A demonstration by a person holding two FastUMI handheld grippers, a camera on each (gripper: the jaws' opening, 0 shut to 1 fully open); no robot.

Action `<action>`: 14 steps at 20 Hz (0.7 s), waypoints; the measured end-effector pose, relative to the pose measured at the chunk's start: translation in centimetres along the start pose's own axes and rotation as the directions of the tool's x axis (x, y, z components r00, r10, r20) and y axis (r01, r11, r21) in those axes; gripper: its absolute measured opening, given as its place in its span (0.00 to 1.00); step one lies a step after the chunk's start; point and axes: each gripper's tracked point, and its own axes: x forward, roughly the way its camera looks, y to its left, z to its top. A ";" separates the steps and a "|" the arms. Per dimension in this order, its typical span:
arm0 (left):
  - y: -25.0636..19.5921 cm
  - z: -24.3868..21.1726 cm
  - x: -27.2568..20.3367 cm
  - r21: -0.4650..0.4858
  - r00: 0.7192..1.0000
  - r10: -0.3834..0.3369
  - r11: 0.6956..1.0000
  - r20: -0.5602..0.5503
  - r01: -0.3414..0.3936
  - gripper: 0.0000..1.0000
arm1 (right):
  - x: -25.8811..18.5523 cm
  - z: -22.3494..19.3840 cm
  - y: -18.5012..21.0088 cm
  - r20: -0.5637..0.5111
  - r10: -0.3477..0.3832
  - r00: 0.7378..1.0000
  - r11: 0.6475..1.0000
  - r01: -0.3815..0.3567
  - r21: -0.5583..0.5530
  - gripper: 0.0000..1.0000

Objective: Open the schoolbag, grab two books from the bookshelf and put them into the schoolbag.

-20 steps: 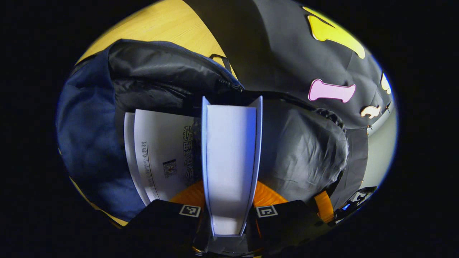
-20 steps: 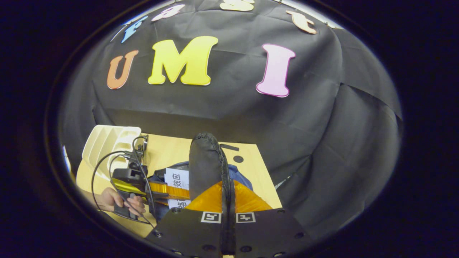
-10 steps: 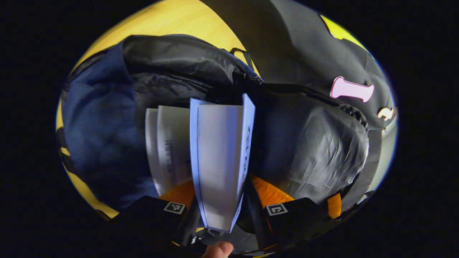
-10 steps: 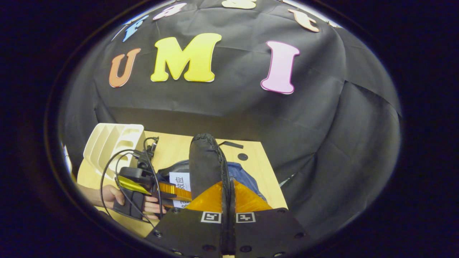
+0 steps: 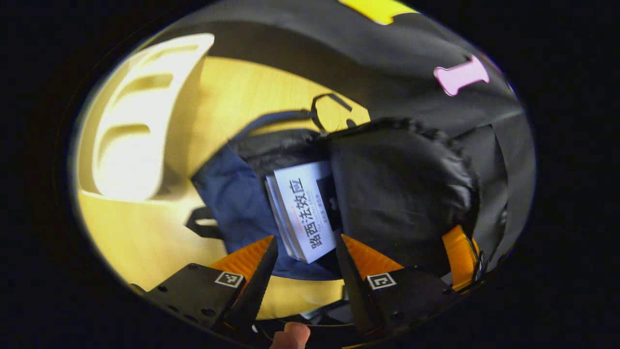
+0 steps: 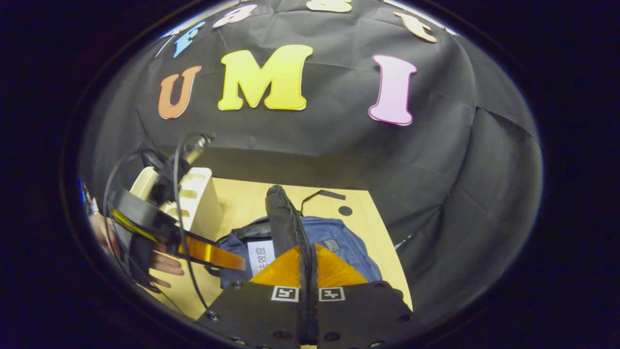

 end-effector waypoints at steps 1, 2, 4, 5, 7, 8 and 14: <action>0.5 0.8 -1.7 0.045 0.998 0.035 0.998 0.055 -0.037 0.77 | -0.2 -0.2 0.7 -0.001 0.017 1.000 1.000 -0.017 0.006 0.00; 1.3 1.7 -3.5 0.082 0.992 0.067 0.994 0.111 -0.076 0.77 | -0.4 -0.5 1.4 -0.004 0.034 0.999 0.999 -0.034 0.010 0.00; 2.2 3.3 -6.7 0.131 0.972 0.111 0.981 0.206 -0.140 0.77 | -0.4 -1.3 3.2 -0.019 0.076 0.997 0.997 -0.076 0.006 0.00; 2.6 4.2 -8.2 0.146 0.960 0.129 0.975 0.248 -0.169 0.77 | -0.4 -1.8 4.2 -0.030 0.098 0.995 0.995 -0.098 -0.003 0.00; 3.4 6.3 -11.0 0.167 0.926 0.178 0.955 0.333 -0.244 0.77 | -0.4 -2.6 6.2 -0.045 0.132 0.990 0.991 -0.133 -0.026 0.00; 4.0 7.2 -12.7 0.164 0.902 0.201 0.946 0.382 -0.281 0.78 | -0.2 -3.1 7.4 -0.053 0.150 0.987 0.988 -0.152 -0.036 0.00; 7.5 7.2 -20.5 0.122 0.837 0.284 0.917 0.468 -0.380 0.97 | 1.8 -8.0 14.5 -0.159 0.267 0.950 0.956 -0.282 -0.079 0.00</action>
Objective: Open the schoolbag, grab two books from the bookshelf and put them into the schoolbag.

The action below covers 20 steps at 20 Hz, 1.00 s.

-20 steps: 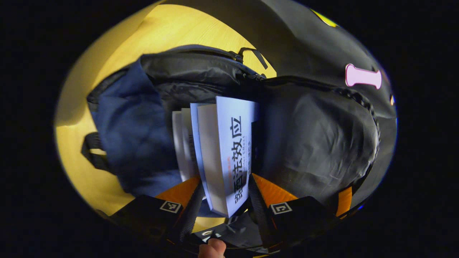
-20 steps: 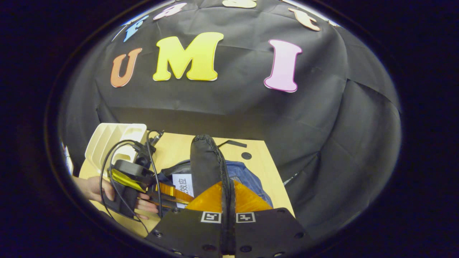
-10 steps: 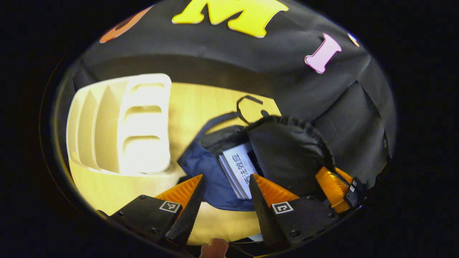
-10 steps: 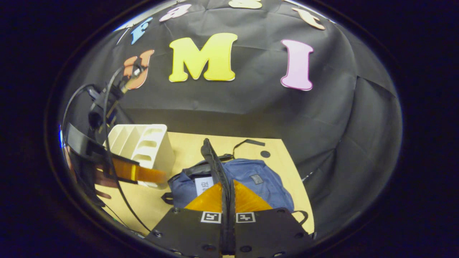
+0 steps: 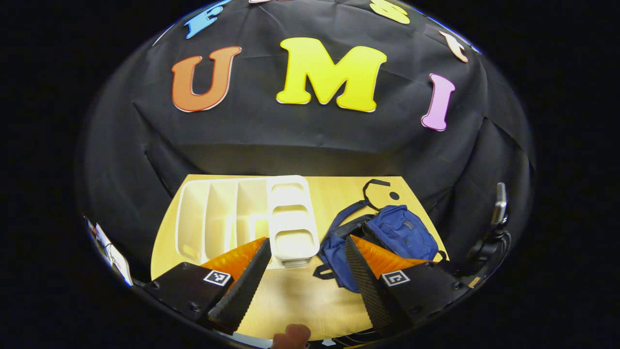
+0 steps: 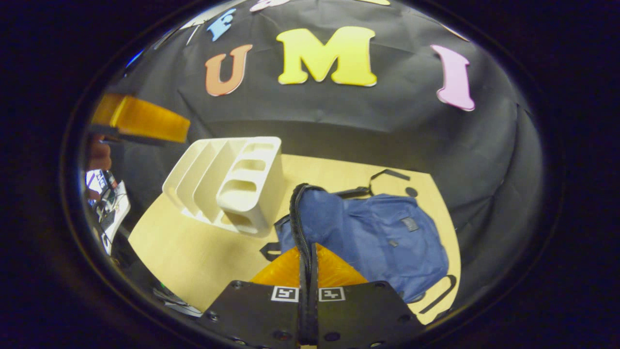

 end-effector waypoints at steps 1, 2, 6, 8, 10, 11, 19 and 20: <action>0.7 -0.5 -0.8 -0.007 1.000 0.011 1.000 -0.012 -0.011 0.96 | 1.0 -0.8 1.1 -0.024 0.017 1.000 1.000 -0.017 -0.014 0.00; 1.3 -1.2 -1.4 -0.013 0.999 0.017 1.000 -0.036 -0.017 0.97 | 2.1 -1.7 2.0 -0.051 0.025 0.998 0.999 -0.026 -0.026 0.00; 4.1 -4.2 -3.7 -0.020 0.989 0.062 0.998 -0.131 -0.065 0.98 | 5.8 -5.4 3.9 -0.134 0.022 0.991 0.999 -0.027 -0.033 0.00; 5.6 -4.5 -4.4 -0.028 0.987 0.095 0.995 -0.127 -0.099 0.98 | 7.4 -6.6 3.9 -0.165 0.019 0.986 1.000 -0.020 0.000 0.00; 7.1 -4.4 -5.0 -0.034 0.987 0.122 0.991 -0.102 -0.126 0.98 | 8.8 -7.9 3.7 -0.204 0.008 0.979 1.000 -0.003 0.025 0.01; 7.5 -4.2 -5.1 -0.035 0.988 0.131 0.990 -0.086 -0.134 0.98 | 9.3 -8.4 3.7 -0.219 0.012 0.976 0.999 -0.004 0.038 0.01; 8.7 1.3 -5.4 -0.040 0.975 0.151 0.988 0.161 -0.147 0.98 | 4.4 -1.7 7.7 -0.031 0.135 0.990 0.989 -0.132 0.071 0.87; 8.7 2.6 -5.6 -0.034 0.966 0.153 0.988 0.210 -0.149 0.98 | 2.6 0.8 7.3 0.035 0.116 0.993 0.990 -0.119 0.078 0.94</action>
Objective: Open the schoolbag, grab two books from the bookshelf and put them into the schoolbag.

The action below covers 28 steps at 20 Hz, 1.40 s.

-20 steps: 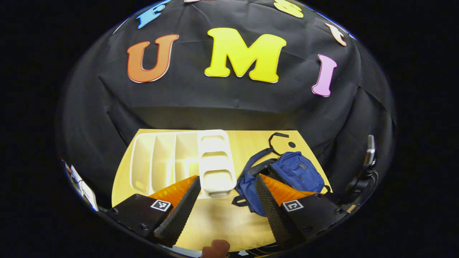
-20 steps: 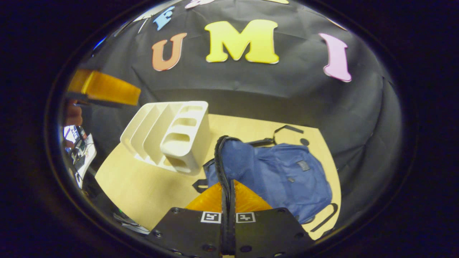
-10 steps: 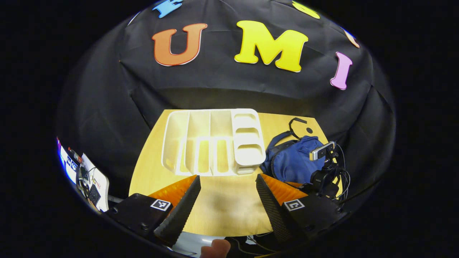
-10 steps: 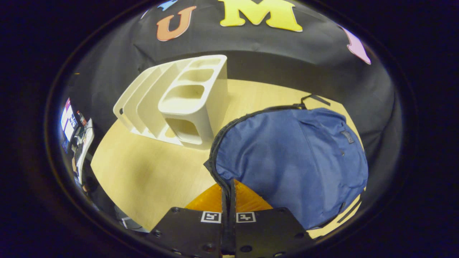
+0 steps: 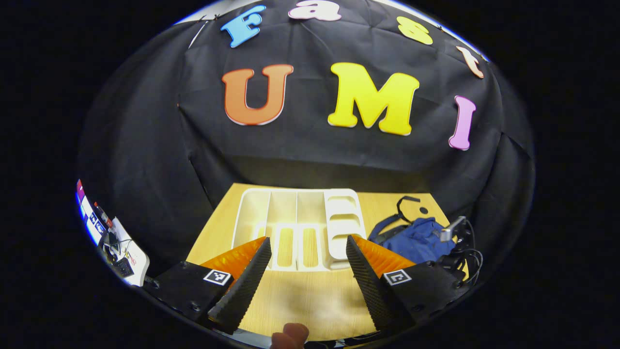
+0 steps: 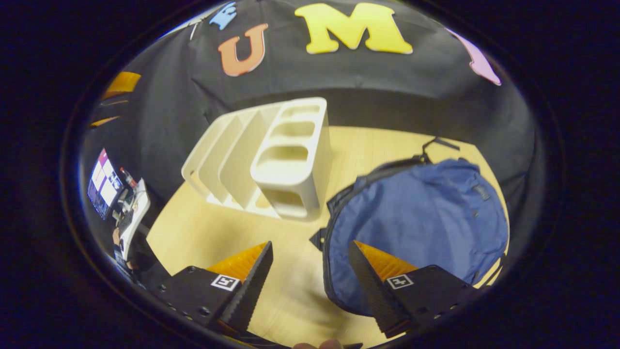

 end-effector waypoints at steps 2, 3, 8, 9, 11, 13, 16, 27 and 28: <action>-0.2 2.9 -0.4 0.002 0.995 -0.003 1.000 0.099 0.003 0.98 | -4.0 6.3 -1.2 0.172 -0.068 0.983 0.998 0.066 0.019 0.97; -0.5 4.2 -0.6 -0.008 0.989 -0.010 1.000 0.146 0.011 0.98 | -6.2 9.8 -2.2 0.266 -0.113 0.957 0.994 0.110 0.027 0.96; -0.2 10.1 -2.6 -0.058 0.947 -0.008 0.998 0.322 0.028 0.98 | -17.7 21.3 -4.4 0.611 -0.259 0.748 0.957 0.283 0.059 0.96; -0.1 10.7 -3.2 -0.042 0.939 -0.004 0.999 0.344 0.020 0.98 | -19.3 22.4 -4.4 0.652 -0.274 0.707 0.949 0.310 0.063 0.96; -0.4 11.6 -3.8 -0.008 0.923 -0.007 1.000 0.384 0.011 0.98 | -22.1 23.7 -3.6 0.711 -0.282 0.644 0.939 0.337 0.067 0.95; -1.2 12.0 -4.7 0.028 0.907 -0.019 1.000 0.422 0.007 0.98 | -23.5 23.9 -2.6 0.731 -0.277 0.623 0.939 0.337 0.069 0.93; -2.4 12.0 -6.0 0.080 0.875 -0.015 0.996 0.484 -0.027 0.98 | -23.9 23.6 -1.7 0.733 -0.276 0.622 0.944 0.319 0.085 0.96; -4.0 11.2 -6.5 0.069 0.860 -0.019 0.997 0.510 -0.018 0.93 | -24.4 23.4 -2.1 0.730 -0.284 0.622 0.940 0.331 0.084 0.96; -4.1 11.2 -6.4 0.068 0.859 -0.018 0.998 0.512 -0.020 0.95 | -24.4 23.5 -2.2 0.729 -0.286 0.622 0.939 0.333 0.084 0.96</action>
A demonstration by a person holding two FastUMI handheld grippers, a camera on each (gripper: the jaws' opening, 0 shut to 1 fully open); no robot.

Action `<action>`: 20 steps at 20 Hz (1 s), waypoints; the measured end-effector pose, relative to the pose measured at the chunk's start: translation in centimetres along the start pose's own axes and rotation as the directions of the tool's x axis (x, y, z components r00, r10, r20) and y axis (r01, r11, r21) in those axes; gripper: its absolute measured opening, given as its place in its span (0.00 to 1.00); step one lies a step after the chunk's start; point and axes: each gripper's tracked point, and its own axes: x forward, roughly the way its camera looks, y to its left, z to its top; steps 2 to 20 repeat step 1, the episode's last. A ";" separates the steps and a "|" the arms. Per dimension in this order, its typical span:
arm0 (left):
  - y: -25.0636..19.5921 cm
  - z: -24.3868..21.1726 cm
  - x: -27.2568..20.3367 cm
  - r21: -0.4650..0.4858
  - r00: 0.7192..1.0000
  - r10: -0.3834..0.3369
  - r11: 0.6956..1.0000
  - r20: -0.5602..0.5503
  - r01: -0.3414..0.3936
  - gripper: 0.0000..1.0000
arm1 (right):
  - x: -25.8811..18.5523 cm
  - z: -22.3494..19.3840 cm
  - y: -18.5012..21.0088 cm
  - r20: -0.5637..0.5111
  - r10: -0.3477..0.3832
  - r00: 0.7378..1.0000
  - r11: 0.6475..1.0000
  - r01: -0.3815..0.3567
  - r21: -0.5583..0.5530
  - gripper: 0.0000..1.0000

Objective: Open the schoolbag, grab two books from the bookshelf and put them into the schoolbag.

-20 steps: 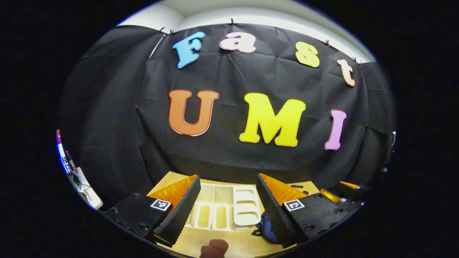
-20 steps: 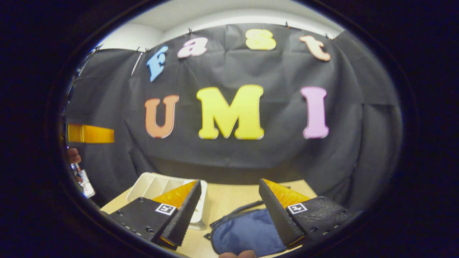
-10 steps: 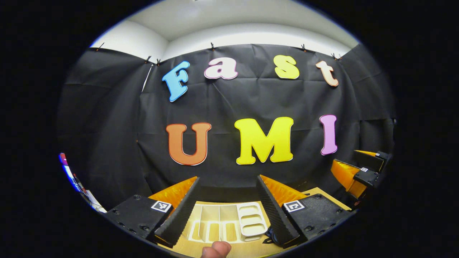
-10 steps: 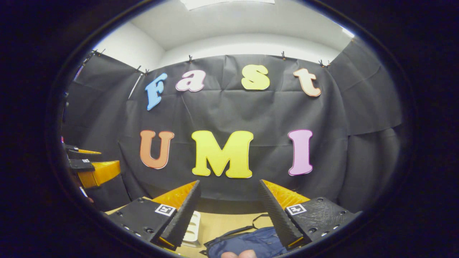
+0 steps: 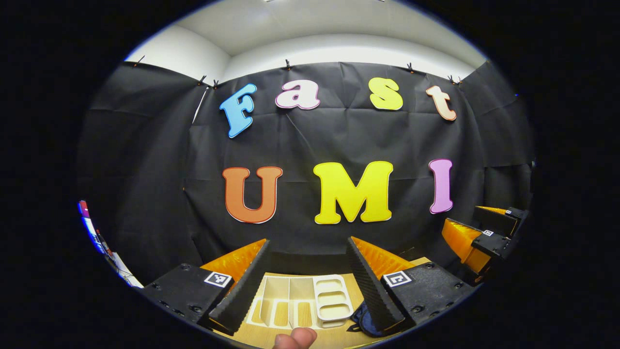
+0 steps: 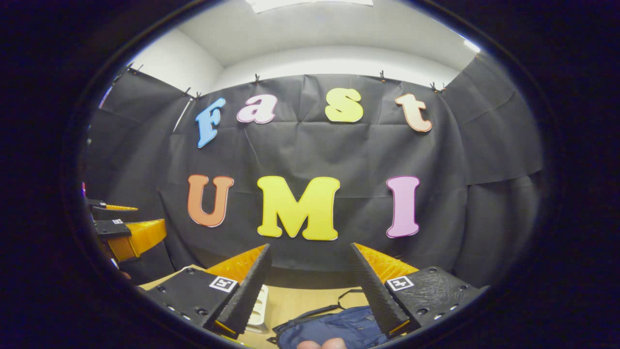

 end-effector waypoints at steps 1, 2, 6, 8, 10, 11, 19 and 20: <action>-0.1 0.1 0.0 0.000 1.000 -0.003 1.000 0.003 0.003 0.97 | 0.2 0.0 0.0 0.000 0.001 1.000 1.000 -0.001 0.000 0.96; -0.1 0.1 0.0 0.000 1.000 -0.003 1.000 0.003 0.003 0.97 | 0.2 0.0 0.0 0.000 0.001 1.000 1.000 -0.001 0.000 0.96; -0.1 0.1 0.0 0.000 1.000 -0.003 1.000 0.003 0.003 0.97 | 0.2 0.0 0.0 0.000 0.001 1.000 1.000 -0.001 0.000 0.96; -0.1 0.1 0.0 0.000 1.000 -0.003 1.000 0.003 0.003 0.97 | 0.2 0.0 0.0 0.000 0.001 1.000 1.000 -0.001 0.000 0.96; -0.1 0.1 0.0 0.000 1.000 -0.003 1.000 0.003 0.003 0.97 | 0.2 0.0 0.0 0.000 0.001 1.000 1.000 -0.001 0.000 0.96; -0.1 0.1 0.0 0.000 1.000 -0.003 1.000 0.003 0.003 0.97 | 0.2 0.0 0.0 0.000 0.001 1.000 1.000 -0.001 0.000 0.96; -0.1 0.1 0.0 0.000 1.000 -0.003 1.000 0.003 0.003 0.97 | 0.2 0.0 0.0 0.000 0.001 1.000 1.000 -0.001 0.000 0.96; -0.1 0.1 0.0 0.000 1.000 -0.003 1.000 0.003 0.003 0.97 | 0.2 0.0 0.0 0.000 0.001 1.000 1.000 -0.001 0.000 0.96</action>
